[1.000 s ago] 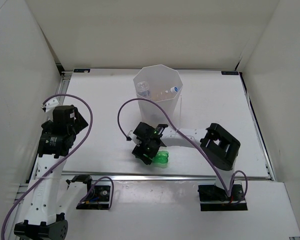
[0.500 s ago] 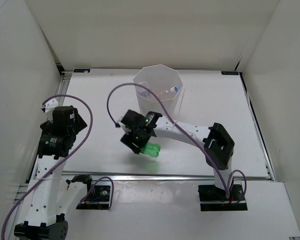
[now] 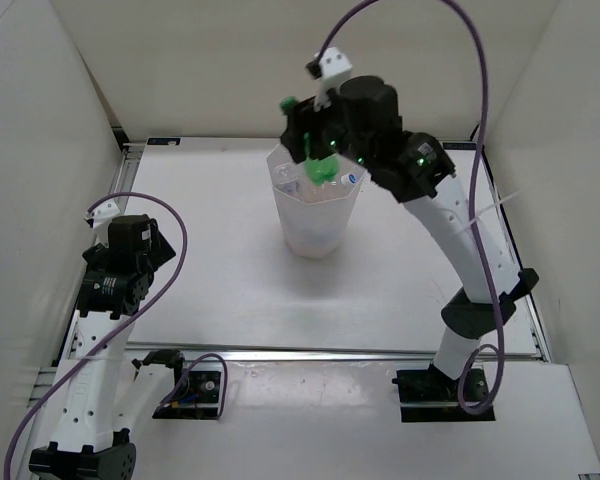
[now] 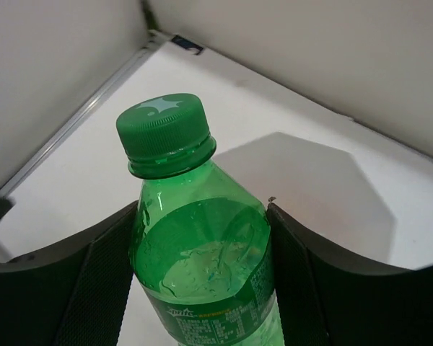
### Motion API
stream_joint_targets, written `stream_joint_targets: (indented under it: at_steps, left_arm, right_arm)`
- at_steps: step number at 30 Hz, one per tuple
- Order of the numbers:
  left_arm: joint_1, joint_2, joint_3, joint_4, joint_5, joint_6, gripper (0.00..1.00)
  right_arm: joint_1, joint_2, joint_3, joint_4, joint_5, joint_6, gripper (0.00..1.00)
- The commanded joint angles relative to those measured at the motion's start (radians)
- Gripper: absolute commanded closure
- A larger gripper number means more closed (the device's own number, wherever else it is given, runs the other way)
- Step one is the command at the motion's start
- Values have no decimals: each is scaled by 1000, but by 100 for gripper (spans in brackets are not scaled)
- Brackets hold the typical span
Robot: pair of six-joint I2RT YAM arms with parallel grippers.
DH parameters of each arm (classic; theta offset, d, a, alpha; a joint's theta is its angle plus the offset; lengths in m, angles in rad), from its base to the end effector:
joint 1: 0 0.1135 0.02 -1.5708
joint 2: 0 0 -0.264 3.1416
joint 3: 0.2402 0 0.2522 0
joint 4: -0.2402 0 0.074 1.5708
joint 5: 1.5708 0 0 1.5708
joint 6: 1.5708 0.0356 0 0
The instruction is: Put the plastic bottles in the bin
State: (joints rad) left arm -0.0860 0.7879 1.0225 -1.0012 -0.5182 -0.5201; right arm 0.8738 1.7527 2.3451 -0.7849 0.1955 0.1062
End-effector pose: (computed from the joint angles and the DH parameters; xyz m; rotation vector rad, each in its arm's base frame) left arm 0.1347 0.0061 0.3432 -0.7218 2.1121 0.2796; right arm 0.2264 0.2596 0.5389 -0.5347 1.7093 0.5377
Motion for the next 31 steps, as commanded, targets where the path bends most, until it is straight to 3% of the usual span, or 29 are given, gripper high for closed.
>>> stream_joint_targets:
  at_steps: [1,2,5,6,7,8,16,19,21,25,31]
  left_arm:
    - [5,-13,1,13,15,2,0]
    - [5,-13,1,13,24,2,0]
    - [5,-13,1,13,24,2,0]
    - [5,-13,1,13,24,2,0]
    - [5,-13,1,13,24,2,0]
    - [5,-13,1,13,24,2,0]
    - [5,-22,-10,3,-22,-20,0]
    - [5,-22,-28,-7,-42,-29,0]
    - [5,-22,-29,-7,-42,-38,0]
    - [5,-13,-29,-7,-81,-61,0]
    - [5,16,-29,-51,-250,-219,0]
  right_arm:
    - [-139,22,-18,-8,-82,121,61]
    - [-160,22,-18,-8,-128,121,59]
    - [-216,31,-18,-8,-174,133,35]
    - [-216,31,-33,-20,-174,133,26]
    - [-216,31,-44,-33,-144,144,3]
    - [-216,31,-56,-33,-134,144,0]
    - [-266,-70,-170,-131,-44,329,0]
    - [-479,-120,-251,-155,-296,429,0]
    - [-554,-130,-337,-169,-513,441,0]
    - [-668,-180,-470,-169,-594,440,0]
    - [-725,-309,-590,-111,-552,414,0]
